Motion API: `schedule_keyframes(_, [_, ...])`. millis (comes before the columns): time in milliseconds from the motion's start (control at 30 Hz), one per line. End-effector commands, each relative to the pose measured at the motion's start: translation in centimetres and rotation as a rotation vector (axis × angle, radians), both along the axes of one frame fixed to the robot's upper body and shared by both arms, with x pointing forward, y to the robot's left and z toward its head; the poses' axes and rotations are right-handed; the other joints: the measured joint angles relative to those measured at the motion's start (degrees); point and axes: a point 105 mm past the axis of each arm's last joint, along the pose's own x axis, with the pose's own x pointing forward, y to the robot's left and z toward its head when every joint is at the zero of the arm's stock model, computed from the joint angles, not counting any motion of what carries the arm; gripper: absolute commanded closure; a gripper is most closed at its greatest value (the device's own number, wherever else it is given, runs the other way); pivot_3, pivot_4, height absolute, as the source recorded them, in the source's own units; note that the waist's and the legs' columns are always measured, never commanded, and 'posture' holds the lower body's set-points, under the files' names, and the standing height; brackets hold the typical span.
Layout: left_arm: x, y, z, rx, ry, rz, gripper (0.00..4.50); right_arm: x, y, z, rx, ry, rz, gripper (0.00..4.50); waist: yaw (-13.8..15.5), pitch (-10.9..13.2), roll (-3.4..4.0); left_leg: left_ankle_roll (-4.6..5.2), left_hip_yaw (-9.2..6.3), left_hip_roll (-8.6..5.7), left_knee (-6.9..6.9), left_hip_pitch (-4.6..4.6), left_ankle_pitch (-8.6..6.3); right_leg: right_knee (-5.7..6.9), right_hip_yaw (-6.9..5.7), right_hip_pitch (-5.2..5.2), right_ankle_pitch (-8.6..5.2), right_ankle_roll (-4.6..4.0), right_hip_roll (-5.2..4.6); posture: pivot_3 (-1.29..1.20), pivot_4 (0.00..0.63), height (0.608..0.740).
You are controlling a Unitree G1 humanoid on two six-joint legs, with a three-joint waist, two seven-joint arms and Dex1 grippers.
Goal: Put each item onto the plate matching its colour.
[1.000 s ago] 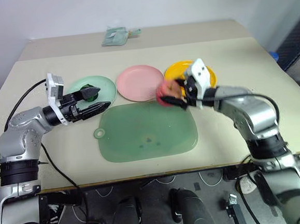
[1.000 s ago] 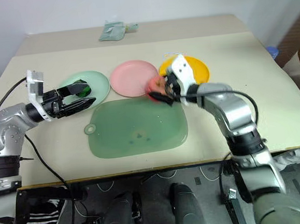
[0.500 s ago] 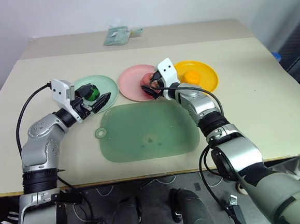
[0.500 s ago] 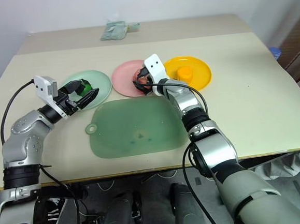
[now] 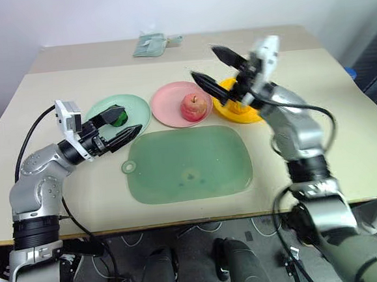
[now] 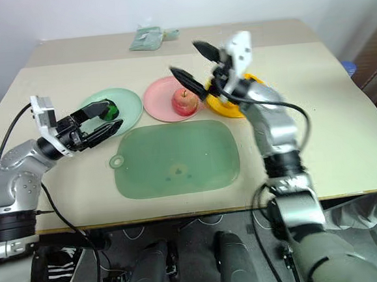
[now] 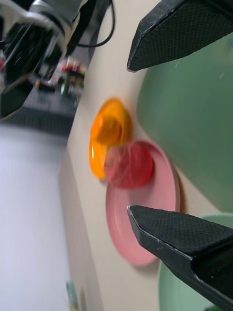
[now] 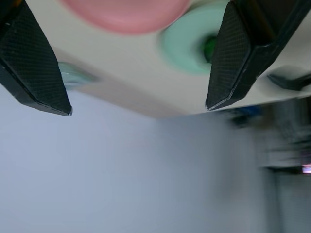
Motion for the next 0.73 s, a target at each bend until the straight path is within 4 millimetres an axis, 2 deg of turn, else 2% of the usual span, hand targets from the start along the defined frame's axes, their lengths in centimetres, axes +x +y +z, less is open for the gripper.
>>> schedule_keyframes(33, [-0.8,0.1,0.2,0.039,-0.031,-0.084,0.00,-3.9,-1.5,-2.4,-0.263,-0.019,0.070,0.03,-0.2,0.0,0.01,0.00,0.02,-0.01,-0.01,0.01,0.00,-0.01,0.00,-0.01,-0.05,-0.08,0.00,0.00,0.150,0.740])
schedule_keyframes(100, [-0.7,-0.8,0.1,0.050,-0.036,-0.103,0.00,-5.2,-3.3,-3.3,-0.348,-0.008,0.063,0.03,-0.5,0.0,0.03,0.00,0.04,0.00,-0.01,0.02,0.00,-0.03,0.01,-0.06,-0.07,-0.10,0.02,0.00,0.150,0.740])
schedule_keyframes(200, [-1.2,-1.2,0.2,0.020,-0.024,-0.181,0.00,-6.9,-5.2,-3.1,-0.341,0.060,0.039,0.03,-0.7,0.0,0.03,0.00,0.04,0.03,0.01,0.10,0.00,0.06,0.06,-0.08,-0.06,-0.10,0.10,0.00,0.150,0.740])
schedule_keyframes(333, [-1.8,-2.2,0.5,0.027,-0.023,-0.264,0.00,-7.1,-7.1,-3.7,-0.386,0.067,-0.060,0.03,-0.2,0.0,-0.01,0.00,-0.01,0.07,0.01,0.12,0.00,0.04,0.06,-0.05,-0.06,-0.12,0.19,0.00,0.150,0.740])
schedule_keyframes(433, [-1.9,-2.8,0.1,0.086,-0.044,-0.302,0.00,-7.3,-6.7,-4.1,-0.346,0.090,-0.086,0.03,-0.1,0.0,-0.01,0.00,0.00,0.04,0.03,0.10,0.00,0.02,0.07,-0.03,-0.07,-0.13,0.14,0.00,0.150,0.740])
schedule_keyframes(567, [-1.5,-3.3,-0.1,0.072,-0.031,-0.294,0.00,-7.7,-6.8,-4.3,-0.347,0.103,-0.124,0.03,0.0,0.0,-0.01,0.00,-0.01,0.02,0.04,0.06,0.00,0.01,0.07,-0.04,-0.08,-0.12,0.12,0.00,0.150,0.740])
schedule_keyframes(733, [-1.9,-3.3,-0.9,0.053,-0.024,-0.279,0.00,-7.3,-6.5,-3.4,-0.370,0.089,-0.123,0.03,-0.3,0.0,-0.01,0.00,0.00,0.02,0.06,0.07,0.00,0.00,0.09,-0.05,-0.08,-0.13,0.12,0.00,0.150,0.740])
